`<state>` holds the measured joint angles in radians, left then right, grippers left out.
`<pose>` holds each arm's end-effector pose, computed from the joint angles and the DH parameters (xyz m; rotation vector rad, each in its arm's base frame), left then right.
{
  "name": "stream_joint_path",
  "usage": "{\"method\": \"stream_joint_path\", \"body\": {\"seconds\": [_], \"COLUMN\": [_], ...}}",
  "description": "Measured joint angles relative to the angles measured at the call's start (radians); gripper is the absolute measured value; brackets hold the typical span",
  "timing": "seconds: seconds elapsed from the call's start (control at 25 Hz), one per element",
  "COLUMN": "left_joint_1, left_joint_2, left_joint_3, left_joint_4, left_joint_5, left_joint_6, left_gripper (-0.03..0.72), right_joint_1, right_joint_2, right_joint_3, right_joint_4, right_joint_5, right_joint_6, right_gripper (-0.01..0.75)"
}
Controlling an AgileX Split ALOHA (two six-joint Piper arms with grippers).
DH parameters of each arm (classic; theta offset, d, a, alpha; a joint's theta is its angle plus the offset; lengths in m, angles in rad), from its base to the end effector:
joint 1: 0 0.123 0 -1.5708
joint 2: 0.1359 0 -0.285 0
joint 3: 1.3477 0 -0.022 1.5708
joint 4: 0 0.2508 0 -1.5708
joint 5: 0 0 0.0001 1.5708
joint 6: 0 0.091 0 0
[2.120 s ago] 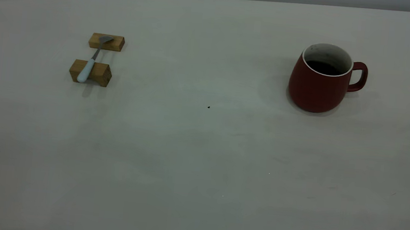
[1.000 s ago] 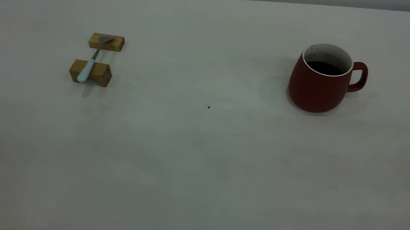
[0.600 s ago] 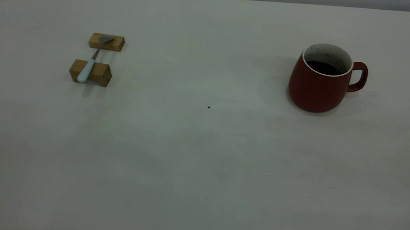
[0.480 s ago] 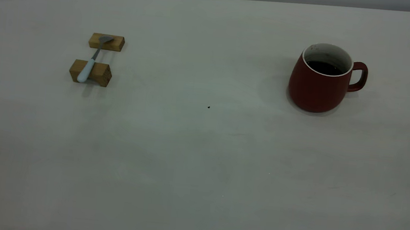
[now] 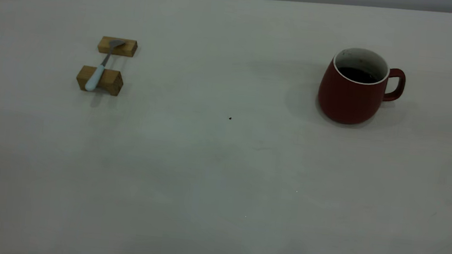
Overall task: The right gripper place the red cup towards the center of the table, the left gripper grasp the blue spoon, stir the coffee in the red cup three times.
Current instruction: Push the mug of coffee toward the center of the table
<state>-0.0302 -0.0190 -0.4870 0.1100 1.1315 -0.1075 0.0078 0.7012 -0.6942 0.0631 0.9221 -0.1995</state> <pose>-0.0093 0.0093 0.2684 -0.0915 2.1022 0.0503 0.1179 0.0055 0.3089 -0.2267 2.3997 -0.0102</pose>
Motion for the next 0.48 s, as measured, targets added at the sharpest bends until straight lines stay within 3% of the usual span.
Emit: {"method": "stream_joint_path", "body": {"seconds": [0.48], "left_joint_1": [0.000], "left_joint_2": [0.000], "left_joint_3": [0.000], "left_joint_4": [0.000], "left_joint_5": [0.000], "left_joint_6": [-0.001], "left_gripper": [0.438], "right_joint_1": [0.000], "right_joint_2": [0.667], "right_joint_3": [-0.185], "right_joint_4": [0.151], "right_joint_5": [-0.150], "right_joint_6": [-0.541], "right_gripper": [0.712]}}
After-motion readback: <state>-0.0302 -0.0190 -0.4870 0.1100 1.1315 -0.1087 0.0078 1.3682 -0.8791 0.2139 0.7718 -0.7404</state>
